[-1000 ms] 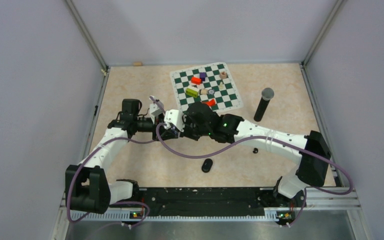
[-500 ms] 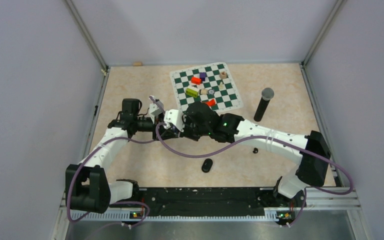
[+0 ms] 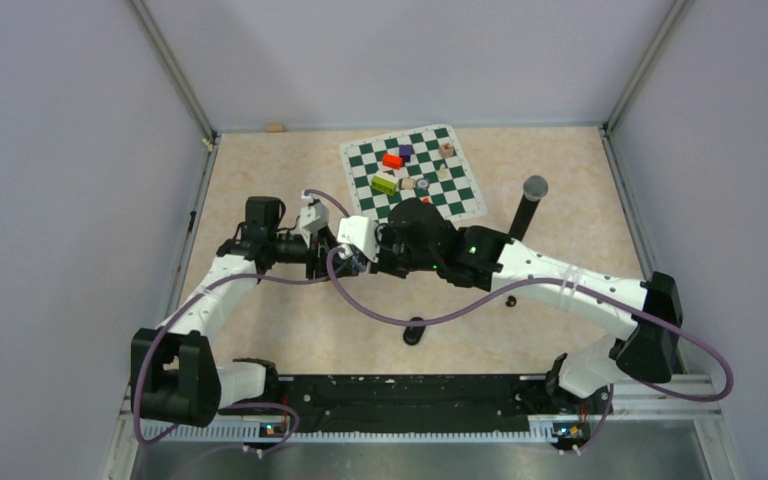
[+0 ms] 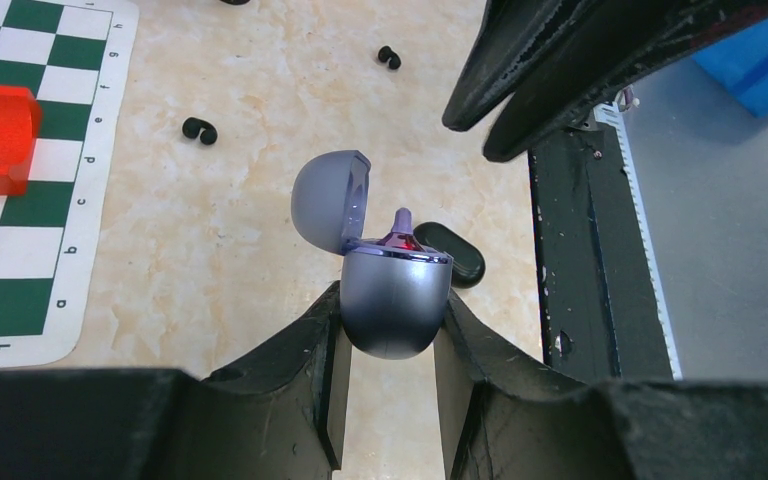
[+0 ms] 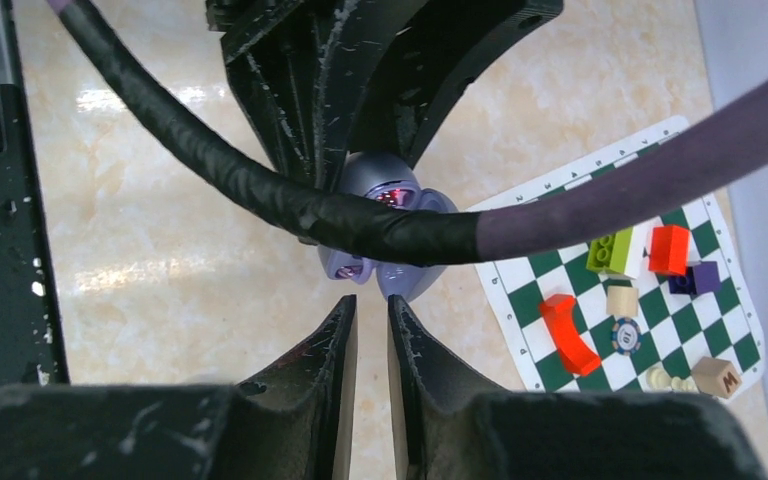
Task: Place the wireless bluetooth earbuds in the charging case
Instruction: Place the earbud in the charging case, then close the charging case.
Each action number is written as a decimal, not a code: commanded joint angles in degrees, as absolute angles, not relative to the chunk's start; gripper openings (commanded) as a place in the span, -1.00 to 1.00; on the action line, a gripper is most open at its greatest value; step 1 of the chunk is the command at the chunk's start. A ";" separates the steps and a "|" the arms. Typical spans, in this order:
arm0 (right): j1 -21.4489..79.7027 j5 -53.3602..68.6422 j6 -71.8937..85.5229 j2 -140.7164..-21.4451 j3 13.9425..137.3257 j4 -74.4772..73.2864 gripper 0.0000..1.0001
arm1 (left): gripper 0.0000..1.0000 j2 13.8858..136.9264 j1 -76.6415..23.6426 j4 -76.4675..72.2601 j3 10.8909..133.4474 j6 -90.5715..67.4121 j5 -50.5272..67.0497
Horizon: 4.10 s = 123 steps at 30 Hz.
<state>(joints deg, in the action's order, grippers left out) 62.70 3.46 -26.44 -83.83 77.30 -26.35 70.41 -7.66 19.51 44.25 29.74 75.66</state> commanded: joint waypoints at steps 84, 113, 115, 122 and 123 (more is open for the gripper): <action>57.60 8.68 -21.71 -83.78 71.86 -15.99 -0.94 | -1.00 70.16 -7.75 28.19 47.46 42.02 83.08; 48.37 -19.67 -22.29 -69.19 66.17 -3.14 0.74 | -1.00 74.23 -8.50 5.16 44.31 19.59 57.49; 45.16 -20.44 -20.69 -67.65 64.91 -1.29 0.97 | -1.00 76.41 -8.53 5.91 45.75 18.65 52.56; 38.55 -17.15 -17.39 -66.94 63.42 -1.03 0.98 | -1.00 90.99 -8.53 15.83 55.78 14.16 42.65; 38.36 -16.79 -17.40 -67.20 63.31 -1.01 0.98 | -1.00 94.06 -8.53 18.55 58.22 13.28 42.06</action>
<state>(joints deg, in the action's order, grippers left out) 39.48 -16.51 -19.53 -67.90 64.14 -4.23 86.17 -8.36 12.62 50.30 18.31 48.97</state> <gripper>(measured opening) 0.988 0.373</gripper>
